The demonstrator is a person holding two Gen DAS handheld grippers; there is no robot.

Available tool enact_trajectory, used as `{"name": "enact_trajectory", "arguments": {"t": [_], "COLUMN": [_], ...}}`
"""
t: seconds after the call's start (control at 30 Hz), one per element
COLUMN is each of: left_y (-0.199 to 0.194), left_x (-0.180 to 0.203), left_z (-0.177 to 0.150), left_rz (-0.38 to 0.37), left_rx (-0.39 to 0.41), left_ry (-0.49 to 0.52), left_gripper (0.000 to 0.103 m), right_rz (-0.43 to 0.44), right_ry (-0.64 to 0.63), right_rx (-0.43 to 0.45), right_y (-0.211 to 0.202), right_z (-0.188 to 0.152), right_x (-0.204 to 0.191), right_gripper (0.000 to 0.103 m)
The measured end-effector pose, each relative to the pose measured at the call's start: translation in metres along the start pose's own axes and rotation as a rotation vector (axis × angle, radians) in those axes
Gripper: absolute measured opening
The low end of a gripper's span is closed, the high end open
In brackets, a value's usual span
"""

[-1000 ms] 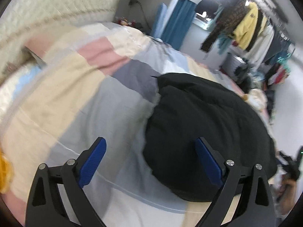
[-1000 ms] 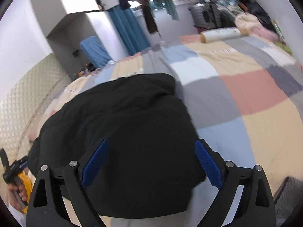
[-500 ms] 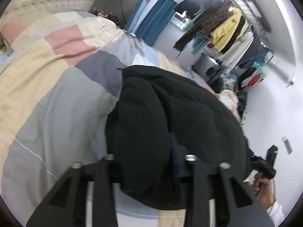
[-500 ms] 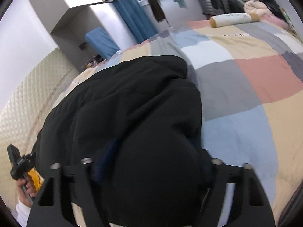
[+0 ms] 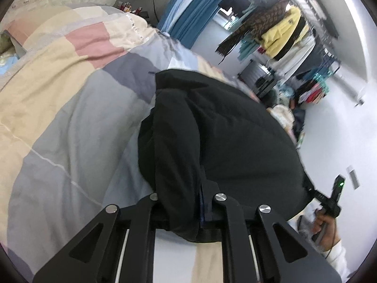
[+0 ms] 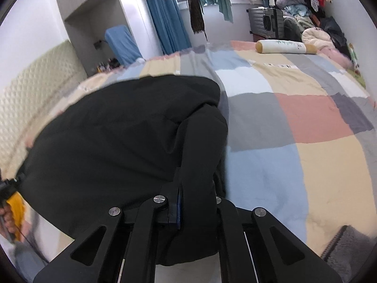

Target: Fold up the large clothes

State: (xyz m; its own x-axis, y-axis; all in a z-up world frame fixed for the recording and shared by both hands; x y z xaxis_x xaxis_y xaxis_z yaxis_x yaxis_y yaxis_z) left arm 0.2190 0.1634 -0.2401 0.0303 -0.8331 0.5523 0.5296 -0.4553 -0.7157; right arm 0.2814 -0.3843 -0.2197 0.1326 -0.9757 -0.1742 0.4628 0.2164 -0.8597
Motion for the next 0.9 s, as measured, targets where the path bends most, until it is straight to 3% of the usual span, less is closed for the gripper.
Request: {"name": "enact_trajectory", "arguments": {"t": [0.1,0.23,0.33,0.43,0.53,0.6,0.7,0.73,0.8,0.83,0.87,0.9], "left_y": [0.011,0.022,0.021,0.016,0.01,0.005,-0.007,-0.009,-0.015,-0.02,-0.026,-0.032], "left_x": [-0.003,-0.005,0.001,0.003,0.004,0.005,0.008,0.009,0.015,0.021,0.029,0.037], "left_z": [-0.006,-0.011,-0.013,-0.011,-0.01,-0.01,-0.009,-0.009,-0.007,-0.006,-0.005,-0.004], "left_rz": [0.071,0.109,0.14,0.167,0.201,0.225,0.261,0.266,0.272,0.278,0.292,0.305], "left_rx": [-0.036,-0.072,-0.052,-0.04,-0.031,-0.023,0.0,-0.005,-0.002,0.009,0.025,0.037], "left_ry": [0.012,0.016,0.06,0.071,0.068,0.058,0.053,0.043,0.04,0.053,0.071,0.084], "left_gripper": [0.013,0.013,0.015,0.024,0.044,0.077,0.082,0.082,0.082,0.082,0.082,0.083], "right_rz": [-0.017,0.003,0.021,0.041,0.071,0.084,0.091,0.092,0.073,0.067,0.064,0.068], "right_ry": [-0.004,0.022,0.045,0.078,0.112,0.147,0.164,0.168,0.173,0.173,0.171,0.17], "right_rx": [-0.061,-0.114,-0.111,-0.099,-0.075,-0.069,-0.075,-0.074,-0.059,-0.044,-0.019,-0.005], "right_y": [0.015,0.03,0.029,0.021,0.01,0.002,-0.007,-0.011,-0.022,-0.028,-0.039,-0.047], "right_z": [-0.006,-0.011,-0.011,-0.01,-0.008,-0.009,-0.008,-0.009,-0.008,-0.008,-0.006,-0.004], "right_x": [0.001,0.007,0.01,0.014,0.016,0.022,0.025,0.024,0.023,0.022,0.02,0.018], "right_gripper": [0.004,0.005,0.007,0.012,0.015,0.022,0.025,0.028,0.048,0.066,0.077,0.077]}}
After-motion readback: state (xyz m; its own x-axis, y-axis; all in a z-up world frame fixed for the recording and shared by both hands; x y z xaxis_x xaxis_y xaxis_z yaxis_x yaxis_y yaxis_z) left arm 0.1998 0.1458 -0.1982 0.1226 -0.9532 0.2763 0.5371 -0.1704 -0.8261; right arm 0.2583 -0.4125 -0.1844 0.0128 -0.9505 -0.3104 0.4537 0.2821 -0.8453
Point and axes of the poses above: each gripper's, at about its wrist camera, not at the fingertips, and y roughly the way its jaws point, x to its right, z to its top, the point moved 4 cm from there along y, roughly the way its jaws point, and after that the axes turned 12 degrees about -x, right-handed, at the moved point
